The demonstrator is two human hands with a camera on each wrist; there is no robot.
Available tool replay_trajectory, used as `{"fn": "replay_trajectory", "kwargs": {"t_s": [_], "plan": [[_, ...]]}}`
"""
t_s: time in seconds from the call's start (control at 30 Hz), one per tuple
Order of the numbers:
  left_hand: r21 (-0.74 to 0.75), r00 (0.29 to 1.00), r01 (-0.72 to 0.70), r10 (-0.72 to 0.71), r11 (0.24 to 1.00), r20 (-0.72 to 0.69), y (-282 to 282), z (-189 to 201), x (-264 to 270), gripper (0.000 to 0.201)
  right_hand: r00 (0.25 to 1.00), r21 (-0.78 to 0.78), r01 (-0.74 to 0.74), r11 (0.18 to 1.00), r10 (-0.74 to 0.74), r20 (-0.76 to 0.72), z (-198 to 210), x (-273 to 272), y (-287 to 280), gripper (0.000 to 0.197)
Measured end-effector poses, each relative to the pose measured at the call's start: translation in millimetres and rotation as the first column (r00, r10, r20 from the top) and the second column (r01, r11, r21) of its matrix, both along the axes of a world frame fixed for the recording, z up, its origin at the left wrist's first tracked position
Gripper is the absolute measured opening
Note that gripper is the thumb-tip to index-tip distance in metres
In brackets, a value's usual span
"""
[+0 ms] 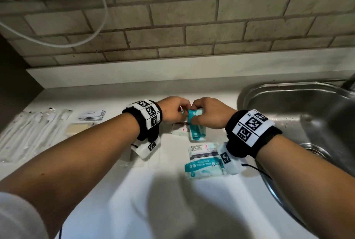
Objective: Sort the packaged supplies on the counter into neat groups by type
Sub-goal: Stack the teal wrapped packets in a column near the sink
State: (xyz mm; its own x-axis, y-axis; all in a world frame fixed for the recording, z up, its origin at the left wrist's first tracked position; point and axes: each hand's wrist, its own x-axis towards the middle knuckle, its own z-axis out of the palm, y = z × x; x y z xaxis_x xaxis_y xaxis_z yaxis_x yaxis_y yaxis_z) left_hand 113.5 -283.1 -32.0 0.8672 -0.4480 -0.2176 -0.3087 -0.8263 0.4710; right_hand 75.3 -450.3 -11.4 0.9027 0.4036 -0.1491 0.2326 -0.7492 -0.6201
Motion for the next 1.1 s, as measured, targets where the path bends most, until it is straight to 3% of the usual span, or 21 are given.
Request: {"fn": "replay_trajectory", "kwargs": {"t_s": [0.07, 0.17, 0.33, 0.57, 0.7, 0.87, 1.1], "plan": [[0.111, 0.996, 0.084, -0.079, 0.99, -0.052, -2.2, 0.5, -14.6, 0.032, 0.998, 0.06, 0.055, 0.997, -0.056, 0.017, 2.1, 0.3, 0.1, 0.017], [0.056, 0.99, 0.116, -0.11, 0.992, -0.087, -6.1, -10.2, -24.4, 0.043, 0.995, 0.15, 0.1, 0.984, -0.103, 0.01, 6.9, -0.4, 2.0, 0.023], [0.17, 0.994, 0.088, -0.074, 0.982, -0.085, -13.3, -16.5, -28.4, 0.036, 0.987, 0.21, 0.159, 0.965, -0.151, -0.053, 11.1, 0.2, 5.1, 0.012], [-0.071, 0.997, -0.035, 0.03, 0.997, -0.071, 5.8, 9.1, -30.0, 0.021, 0.963, 0.343, 0.268, 0.9, -0.243, -0.115, 16.9, -1.0, 3.6, 0.018], [-0.327, 0.987, -0.151, 0.127, 0.933, -0.094, 32.4, 21.4, -29.4, 0.033, 0.961, 0.309, 0.275, 0.911, -0.261, -0.086, 20.3, -1.9, -1.4, 0.014], [-0.394, 0.99, -0.137, 0.112, 0.909, -0.085, 50.0, 26.2, -30.4, 0.045, 0.968, 0.196, 0.25, 0.948, -0.246, -0.045, 13.7, -6.8, -5.4, 0.012], [-0.338, 0.991, -0.127, 0.102, 0.932, -0.091, 50.0, 16.0, -31.5, 0.045, 0.97, 0.131, 0.24, 0.962, -0.232, -0.079, 4.5, -10.2, -5.8, 0.013]]}}
